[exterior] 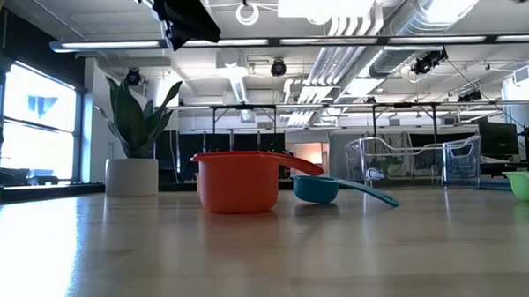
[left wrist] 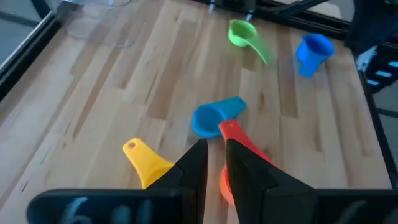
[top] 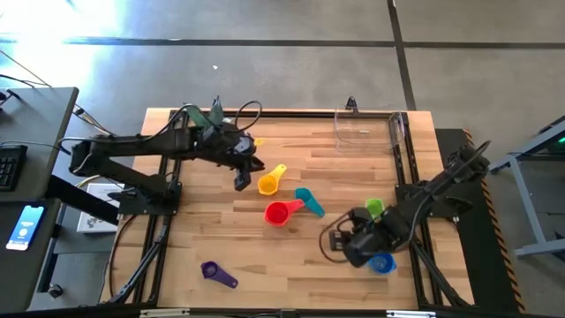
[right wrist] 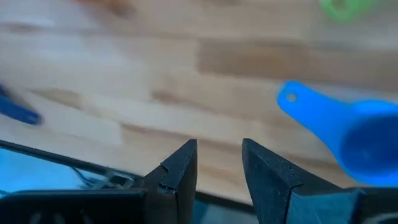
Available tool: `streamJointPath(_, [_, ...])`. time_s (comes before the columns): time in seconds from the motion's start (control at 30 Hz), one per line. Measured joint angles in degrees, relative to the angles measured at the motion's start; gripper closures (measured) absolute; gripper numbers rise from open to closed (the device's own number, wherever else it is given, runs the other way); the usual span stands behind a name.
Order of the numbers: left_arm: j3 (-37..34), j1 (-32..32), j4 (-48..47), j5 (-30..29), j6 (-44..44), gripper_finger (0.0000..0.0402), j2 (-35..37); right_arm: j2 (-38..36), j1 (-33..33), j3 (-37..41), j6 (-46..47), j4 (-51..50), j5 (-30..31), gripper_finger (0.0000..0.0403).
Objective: Nest measuring cups in basket
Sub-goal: Stack the blue measuring cup on top of the red measuring cup
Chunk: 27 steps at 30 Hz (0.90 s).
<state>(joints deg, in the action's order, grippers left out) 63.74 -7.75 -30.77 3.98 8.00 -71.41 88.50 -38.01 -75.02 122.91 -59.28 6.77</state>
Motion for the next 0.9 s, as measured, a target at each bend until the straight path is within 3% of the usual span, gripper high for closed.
streamJointPath(0.3, [0.0, 2.4, -3.1, 0.0, -0.6, 0.0353, 0.1, 2.9, -7.3, 0.0, 9.1, 0.0, -6.5, 0.0284])
streamJointPath(0.57, [0.0, 4.8, -3.6, -0.1, -0.7, 0.0353, 0.1, 5.5, -11.2, 0.0, 8.2, -3.8, -11.3, 0.0284])
streamJointPath(0.9, [0.0, 6.0, -2.5, -0.3, 0.6, 0.0353, 0.1, 5.5, -15.0, 0.0, 7.1, -11.4, -11.2, 0.0284])
